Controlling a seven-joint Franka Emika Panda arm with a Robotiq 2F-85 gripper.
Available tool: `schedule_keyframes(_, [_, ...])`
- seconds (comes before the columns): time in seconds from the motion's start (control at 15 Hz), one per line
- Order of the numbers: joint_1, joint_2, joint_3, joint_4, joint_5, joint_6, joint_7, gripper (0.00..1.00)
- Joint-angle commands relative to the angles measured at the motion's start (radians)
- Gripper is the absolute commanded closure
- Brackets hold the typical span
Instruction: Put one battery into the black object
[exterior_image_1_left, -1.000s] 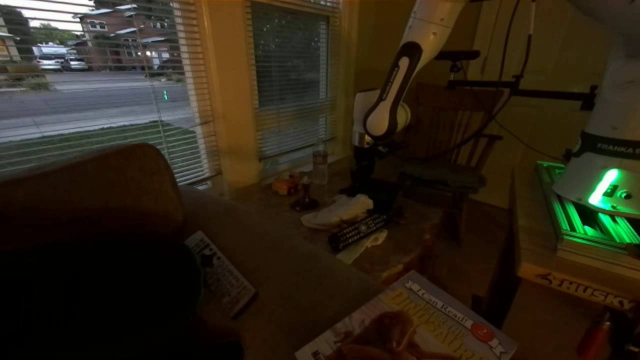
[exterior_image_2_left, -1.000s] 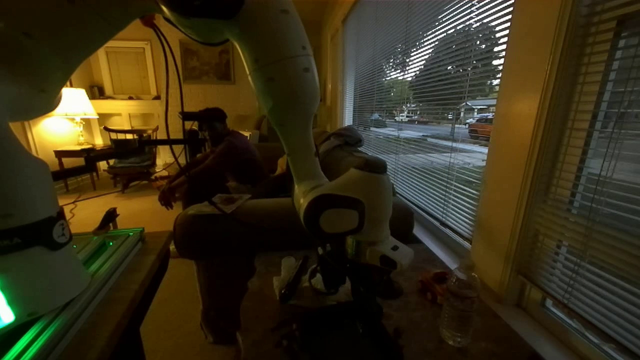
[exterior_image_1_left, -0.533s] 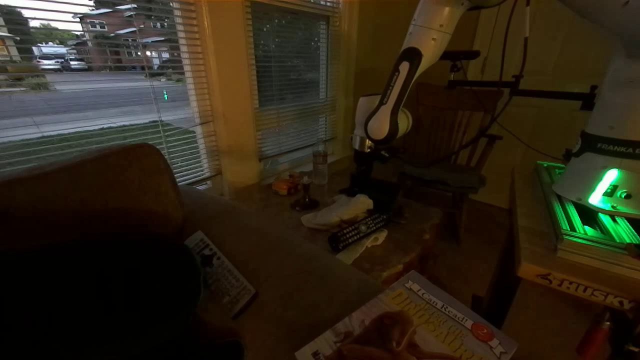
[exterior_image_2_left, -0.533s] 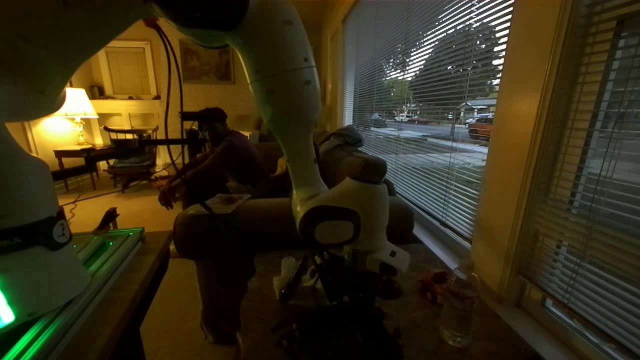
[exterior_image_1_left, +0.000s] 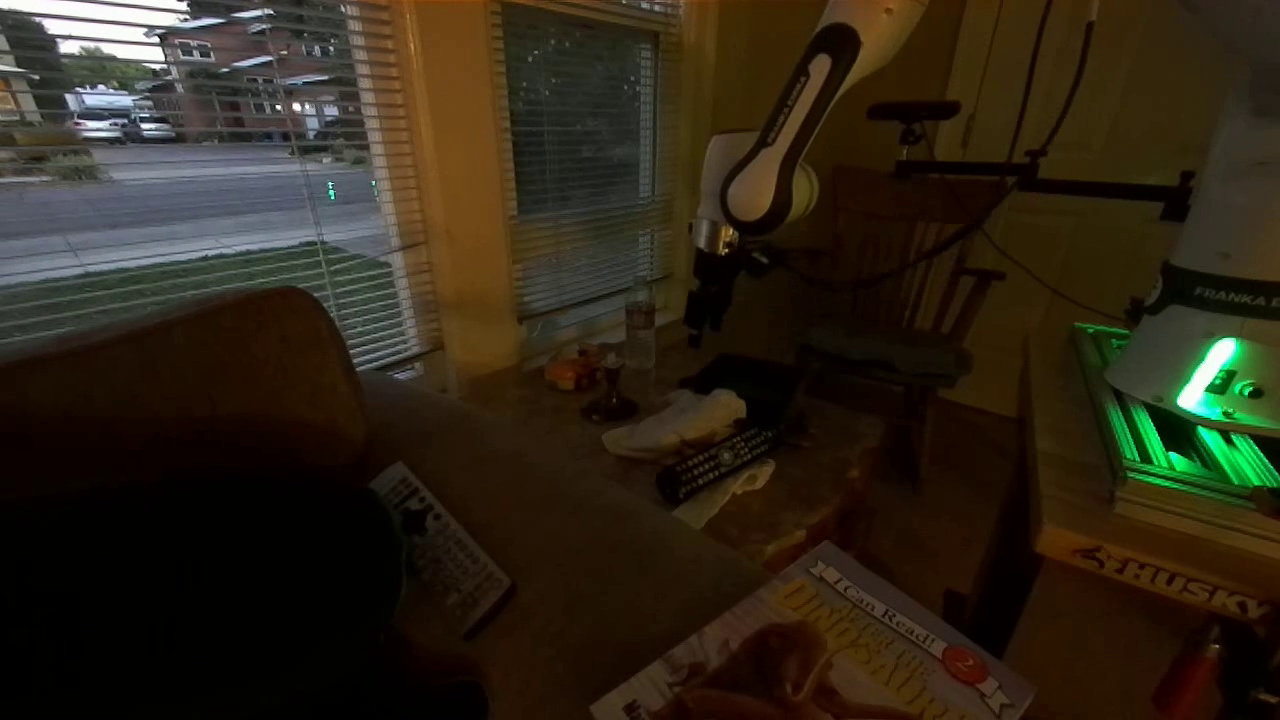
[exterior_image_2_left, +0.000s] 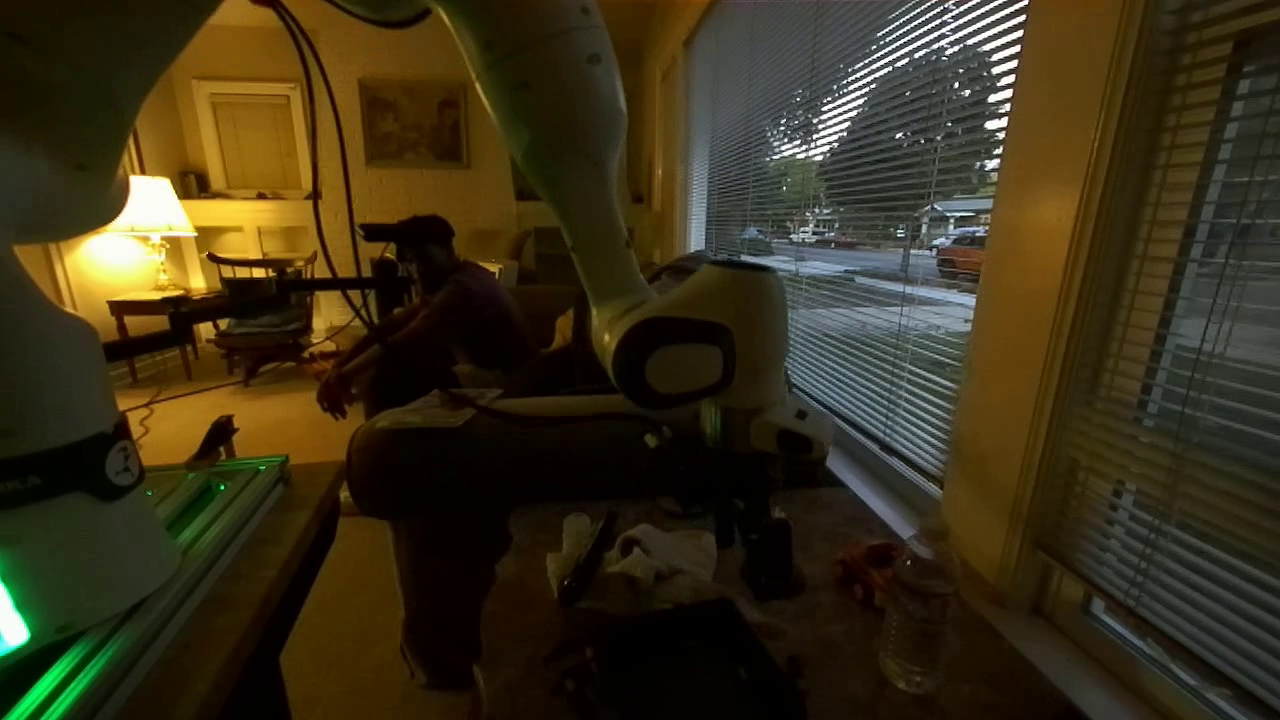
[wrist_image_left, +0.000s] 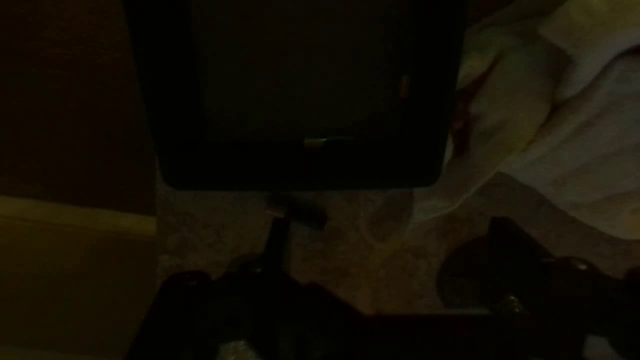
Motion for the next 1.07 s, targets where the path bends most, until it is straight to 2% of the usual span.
schedule_keyframes(0.0, [0.061,-0.129,-0.047,-0.045,0.003,-0.160,0.084,0.00])
schedule_keyframes(0.33, [0.088,-0.198,-0.056,-0.012,-0.009,-0.295,0.142,0.00])
schedule_keyframes(0.47, [0.065,-0.174,-0.040,-0.004,-0.001,-0.260,0.105,0.00])
schedule_keyframes(1.0, [0.068,-0.194,-0.038,-0.002,-0.002,-0.276,0.105,0.00])
